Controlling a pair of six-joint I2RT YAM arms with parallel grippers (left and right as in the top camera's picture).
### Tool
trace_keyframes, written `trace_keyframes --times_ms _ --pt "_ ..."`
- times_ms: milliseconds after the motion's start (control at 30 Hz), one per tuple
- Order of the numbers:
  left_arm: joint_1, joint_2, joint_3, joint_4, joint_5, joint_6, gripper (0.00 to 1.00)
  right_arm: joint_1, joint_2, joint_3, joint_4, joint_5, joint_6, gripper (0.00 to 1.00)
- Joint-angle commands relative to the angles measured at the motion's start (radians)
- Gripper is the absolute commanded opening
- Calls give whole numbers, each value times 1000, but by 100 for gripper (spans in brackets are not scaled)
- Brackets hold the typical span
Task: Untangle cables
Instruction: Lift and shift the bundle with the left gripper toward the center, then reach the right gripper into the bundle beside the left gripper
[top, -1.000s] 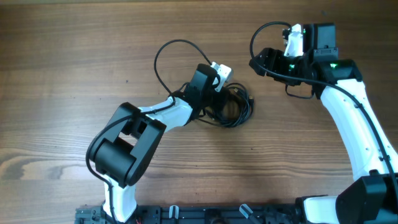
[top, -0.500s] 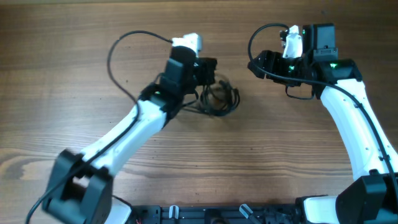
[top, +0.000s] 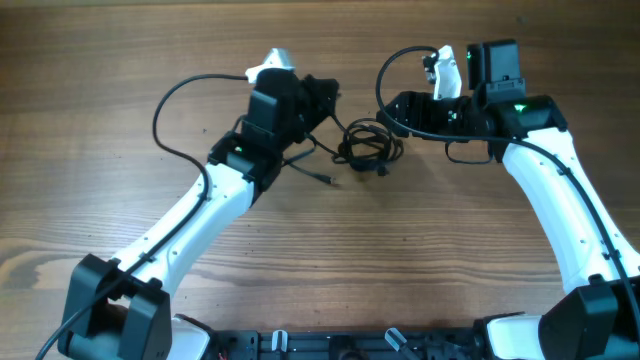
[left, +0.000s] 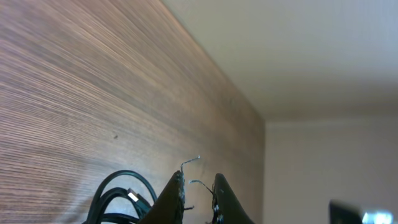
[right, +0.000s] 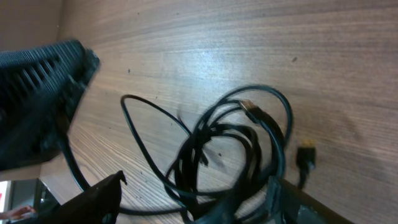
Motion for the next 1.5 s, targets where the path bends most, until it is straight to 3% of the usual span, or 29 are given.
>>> trace_keyframes --times_ms 0,167,300,400,467,533,567,600,700,833,1000,1233,1267,1467 --pt "40 -24 9 -2 -5 -134 4 2 14 5 -21 29 34 73" --pt "29 -18 8 -191 -60 -107 4 2 19 5 -30 64 66 73" --pt "8 26 7 -319 -229 64 4 2 36 5 -21 64 77 73" --pt "8 82 7 -332 -232 211 5 2 51 5 -19 64 78 74" --pt "8 112 7 -336 -217 280 27 2 60 5 -20 64 78 74" --pt "8 128 7 -340 -173 361 62 2 67 5 -20 64 77 74" --pt "8 130 7 -343 -126 446 94 1 68 5 -20 64 78 74" --pt "8 129 7 -347 -88 509 100 1 73 5 -19 65 78 74" --pt "9 110 11 -366 -41 603 100 2 77 5 -24 64 77 74" --pt "9 46 30 -454 -41 612 100 4 77 -4 -40 64 77 74" --pt "9 -24 40 -554 -5 603 76 50 79 -81 -26 64 79 73" --pt "9 -8 39 -602 6 521 59 146 107 -183 97 68 190 59" --pt "9 2 39 -597 -35 472 58 160 123 -201 121 67 223 52" --pt "13 56 39 -541 -48 411 58 230 227 -209 153 84 309 45"
